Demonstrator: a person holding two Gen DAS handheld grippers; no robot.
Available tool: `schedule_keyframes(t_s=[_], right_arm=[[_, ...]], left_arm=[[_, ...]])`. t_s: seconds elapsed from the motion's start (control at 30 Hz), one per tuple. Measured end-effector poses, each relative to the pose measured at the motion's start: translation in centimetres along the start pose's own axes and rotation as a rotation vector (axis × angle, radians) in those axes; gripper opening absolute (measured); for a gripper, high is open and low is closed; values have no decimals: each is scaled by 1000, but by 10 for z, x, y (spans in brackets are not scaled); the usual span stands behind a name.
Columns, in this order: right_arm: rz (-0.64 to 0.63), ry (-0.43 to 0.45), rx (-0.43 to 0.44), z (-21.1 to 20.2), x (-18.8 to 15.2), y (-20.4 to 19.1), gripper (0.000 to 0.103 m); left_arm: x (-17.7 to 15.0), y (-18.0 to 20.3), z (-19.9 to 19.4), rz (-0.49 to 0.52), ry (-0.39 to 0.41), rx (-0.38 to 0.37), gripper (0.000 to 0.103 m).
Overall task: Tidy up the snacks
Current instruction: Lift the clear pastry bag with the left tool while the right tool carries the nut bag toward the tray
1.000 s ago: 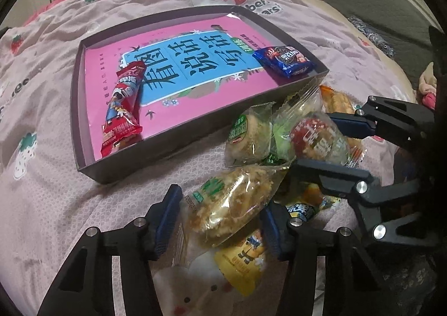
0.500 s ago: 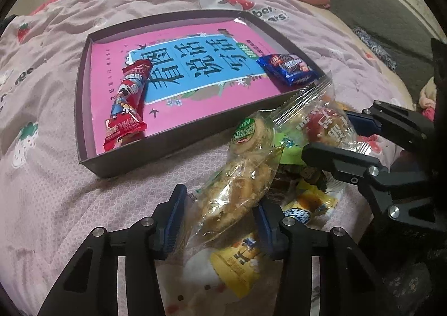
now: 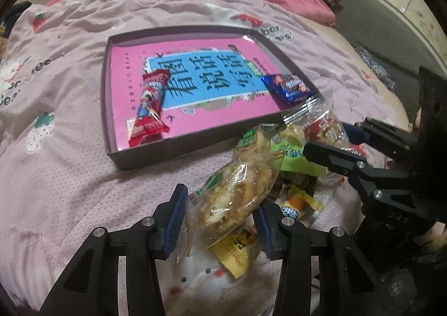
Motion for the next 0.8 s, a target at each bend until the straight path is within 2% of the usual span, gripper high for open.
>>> schedule_keyframes(t_s=[0.47,0.8], right_arm=[[40,62,7,-14,11,8,40],[69,110,2,-27,19,16,40]], left_arm=[[17,9,-34,-7,95,-20,47],[29,8,-45,-33,134,-21,47]])
Point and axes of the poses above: each gripper's, at about its wrist camera, not at the fingertips, and z roughly the way its jaws point, y to its right, x to its top, the point moved 7 cm from there along z, roughly the way its jaws point
